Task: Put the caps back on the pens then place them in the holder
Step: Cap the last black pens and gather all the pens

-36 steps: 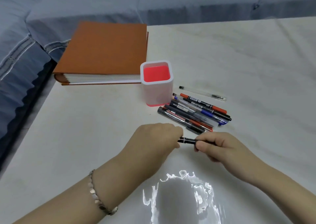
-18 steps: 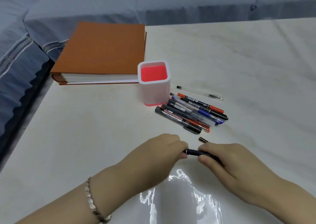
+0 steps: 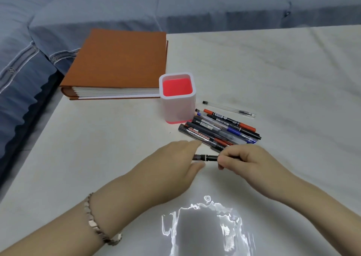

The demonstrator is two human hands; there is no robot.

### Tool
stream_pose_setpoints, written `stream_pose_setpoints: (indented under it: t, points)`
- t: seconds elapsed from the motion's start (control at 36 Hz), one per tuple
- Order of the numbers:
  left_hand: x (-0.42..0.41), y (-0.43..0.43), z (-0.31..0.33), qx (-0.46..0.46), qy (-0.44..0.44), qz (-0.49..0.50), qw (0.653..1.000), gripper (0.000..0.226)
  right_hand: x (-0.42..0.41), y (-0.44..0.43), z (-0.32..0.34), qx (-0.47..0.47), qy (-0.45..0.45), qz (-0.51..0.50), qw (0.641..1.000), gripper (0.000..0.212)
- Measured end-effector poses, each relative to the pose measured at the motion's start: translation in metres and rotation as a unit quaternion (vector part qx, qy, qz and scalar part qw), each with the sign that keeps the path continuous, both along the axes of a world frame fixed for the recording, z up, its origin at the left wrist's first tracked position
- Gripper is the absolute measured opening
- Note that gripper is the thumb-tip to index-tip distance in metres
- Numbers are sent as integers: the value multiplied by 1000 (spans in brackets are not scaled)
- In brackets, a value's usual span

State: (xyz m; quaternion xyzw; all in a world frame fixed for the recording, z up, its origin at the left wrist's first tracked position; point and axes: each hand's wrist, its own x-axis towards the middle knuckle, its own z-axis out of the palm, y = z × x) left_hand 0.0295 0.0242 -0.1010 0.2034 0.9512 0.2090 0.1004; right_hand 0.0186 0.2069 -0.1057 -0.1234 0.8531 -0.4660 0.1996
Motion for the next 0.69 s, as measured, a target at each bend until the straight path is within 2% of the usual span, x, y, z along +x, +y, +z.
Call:
stream_pose_setpoints:
  t: [0.08,0.14,0.19,0.25,0.33,0.44,0.53,0.61,0.69]
  points:
    - [1,-1,1,-66,-26,-38,997,26,4,3,-2,41,41,21,998,24]
    - [2,0,-3,-78,-17,-51,996,27,8,4,-4,65,56,34,996,21]
    - [6,1,-6,-61,25,-62,996,28,10,4,-5,69,52,36,996,21]
    - [7,0,-14,-42,104,-70,991,25,11,5,-7,54,29,27,998,23]
    - [11,-1,-29,27,181,-52,982,17,11,4,-10,18,-2,6,1000,20]
    - [10,2,-24,39,116,-48,991,24,11,3,-12,-15,-24,12,1000,22]
    - [10,6,-21,-5,126,-76,989,35,12,3,-15,-7,1,37,999,20]
    - [12,6,-23,-17,136,-114,984,7,15,4,-16,-3,-1,46,999,24]
    - [14,7,-30,-26,130,-132,982,32,16,5,-17,7,-21,61,998,27]
